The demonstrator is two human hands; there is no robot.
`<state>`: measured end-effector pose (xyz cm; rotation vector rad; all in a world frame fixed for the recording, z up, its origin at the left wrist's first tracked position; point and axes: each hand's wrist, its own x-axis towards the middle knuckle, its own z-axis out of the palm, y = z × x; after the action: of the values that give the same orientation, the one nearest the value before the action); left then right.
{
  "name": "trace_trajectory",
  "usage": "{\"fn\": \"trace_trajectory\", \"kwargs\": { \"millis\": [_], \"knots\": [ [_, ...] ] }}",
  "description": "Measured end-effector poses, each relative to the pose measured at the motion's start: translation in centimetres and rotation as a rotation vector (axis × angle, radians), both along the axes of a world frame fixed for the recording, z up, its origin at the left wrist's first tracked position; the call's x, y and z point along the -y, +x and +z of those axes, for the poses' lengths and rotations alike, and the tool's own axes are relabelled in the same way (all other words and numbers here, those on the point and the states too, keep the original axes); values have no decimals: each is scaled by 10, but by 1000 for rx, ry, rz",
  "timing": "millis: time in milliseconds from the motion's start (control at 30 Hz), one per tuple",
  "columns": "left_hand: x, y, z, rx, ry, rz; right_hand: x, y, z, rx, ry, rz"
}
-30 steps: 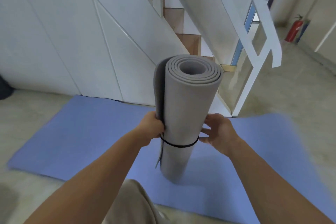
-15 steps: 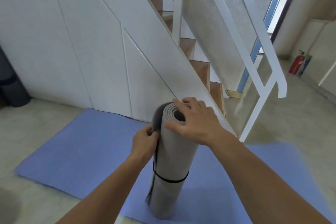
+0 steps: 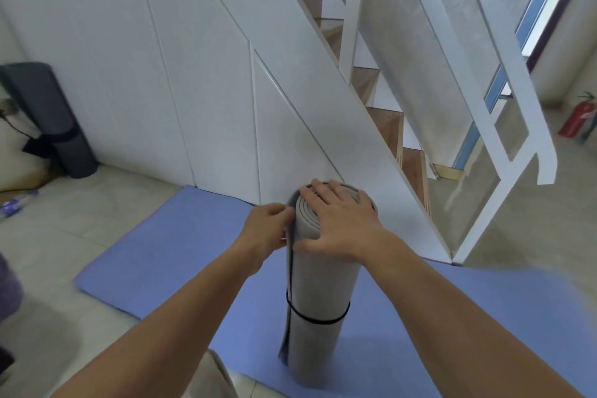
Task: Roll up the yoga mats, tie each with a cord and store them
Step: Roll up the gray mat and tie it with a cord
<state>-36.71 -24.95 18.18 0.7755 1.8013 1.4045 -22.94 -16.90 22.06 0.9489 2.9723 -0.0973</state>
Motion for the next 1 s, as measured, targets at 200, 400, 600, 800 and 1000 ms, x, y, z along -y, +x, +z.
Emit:
{"fn": "trace_trajectory", "kwargs": {
  "millis": [200,400,600,800,1000],
  "knots": [
    [-16,14,36,11,35,-40,11,-1,-2,-26,-44,-10],
    [-16,25,13,-82,-17,-15,0,6,-2,-24,-53,-89],
    [-10,16,31,19,-117,-137,2,7,14,36,-201,-48],
    [-66,-21,60,-91,-377,-395,-53,-4,45,40,-388,71],
    [-132,-36,66,-161,-572,-301,-132,-17,49,-25,-491,-19]
  ]
}}
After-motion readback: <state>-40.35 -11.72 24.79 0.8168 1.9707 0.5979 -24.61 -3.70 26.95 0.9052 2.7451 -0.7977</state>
